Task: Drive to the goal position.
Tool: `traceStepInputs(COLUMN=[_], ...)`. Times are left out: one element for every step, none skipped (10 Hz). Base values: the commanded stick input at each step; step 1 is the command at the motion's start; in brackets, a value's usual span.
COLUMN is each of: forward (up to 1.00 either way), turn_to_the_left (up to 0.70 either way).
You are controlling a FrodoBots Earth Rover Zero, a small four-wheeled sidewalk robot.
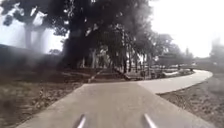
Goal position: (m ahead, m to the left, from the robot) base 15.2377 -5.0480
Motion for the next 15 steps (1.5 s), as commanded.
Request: traceStepInputs(forward=[0.85, 0.85, 0.85, 0.85, 0.85, 0.85, 0.85, 0.85, 0.85, 0.85, 0.85, 0.85, 0.85, 0.85, 0.85], turn_to_the_left=[0.00, 0.00, 0.00, 0.00, 0.00, -0.20, -0.14, -0.09, 0.00, 0.00, 0.00, 0.00, 0.00, 0.00, 0.00])
